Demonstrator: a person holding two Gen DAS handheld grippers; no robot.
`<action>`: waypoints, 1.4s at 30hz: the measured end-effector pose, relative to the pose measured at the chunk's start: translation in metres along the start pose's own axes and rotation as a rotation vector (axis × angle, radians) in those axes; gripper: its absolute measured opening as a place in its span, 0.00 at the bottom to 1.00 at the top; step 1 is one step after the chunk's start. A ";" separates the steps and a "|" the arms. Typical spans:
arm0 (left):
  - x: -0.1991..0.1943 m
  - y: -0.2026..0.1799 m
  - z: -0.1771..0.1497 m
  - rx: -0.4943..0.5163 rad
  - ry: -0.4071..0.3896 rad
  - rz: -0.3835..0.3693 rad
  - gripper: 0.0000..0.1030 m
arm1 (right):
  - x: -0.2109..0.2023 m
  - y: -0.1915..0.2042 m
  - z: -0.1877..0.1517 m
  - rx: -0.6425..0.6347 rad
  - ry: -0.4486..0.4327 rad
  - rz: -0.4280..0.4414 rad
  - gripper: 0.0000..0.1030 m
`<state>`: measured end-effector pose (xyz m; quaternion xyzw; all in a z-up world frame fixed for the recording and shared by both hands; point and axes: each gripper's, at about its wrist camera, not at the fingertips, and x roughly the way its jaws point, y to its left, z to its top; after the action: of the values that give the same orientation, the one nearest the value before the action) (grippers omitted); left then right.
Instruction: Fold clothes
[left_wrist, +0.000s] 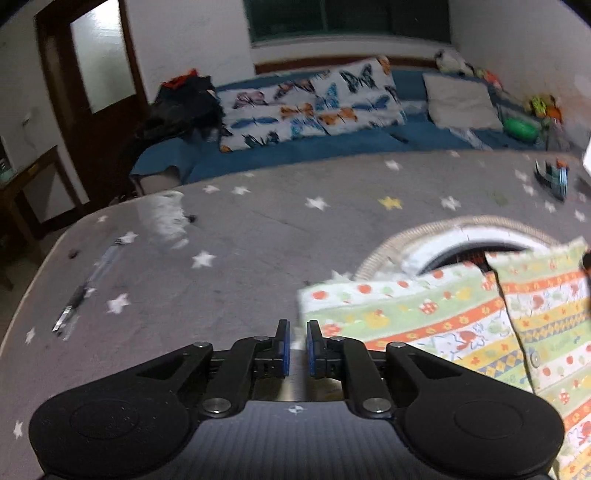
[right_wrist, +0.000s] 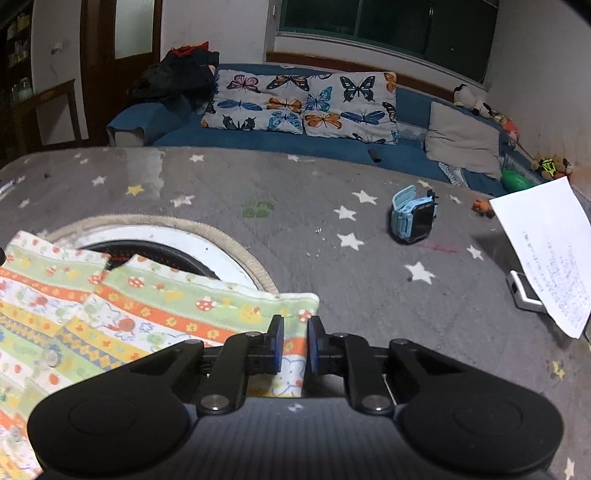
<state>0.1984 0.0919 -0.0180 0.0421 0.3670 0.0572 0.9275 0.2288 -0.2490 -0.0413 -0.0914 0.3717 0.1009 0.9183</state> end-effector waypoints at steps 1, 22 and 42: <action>-0.007 0.008 -0.001 -0.014 -0.009 0.006 0.13 | -0.007 0.000 -0.001 0.001 -0.007 0.011 0.15; -0.038 0.063 -0.049 -0.185 0.061 0.027 0.08 | -0.120 0.080 -0.091 -0.143 0.004 0.207 0.48; -0.117 0.127 -0.123 -0.448 0.095 0.432 0.10 | -0.153 0.075 -0.134 -0.129 -0.020 0.152 0.55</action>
<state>0.0199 0.2057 -0.0130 -0.0891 0.3706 0.3342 0.8620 0.0128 -0.2272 -0.0357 -0.1208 0.3610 0.1947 0.9040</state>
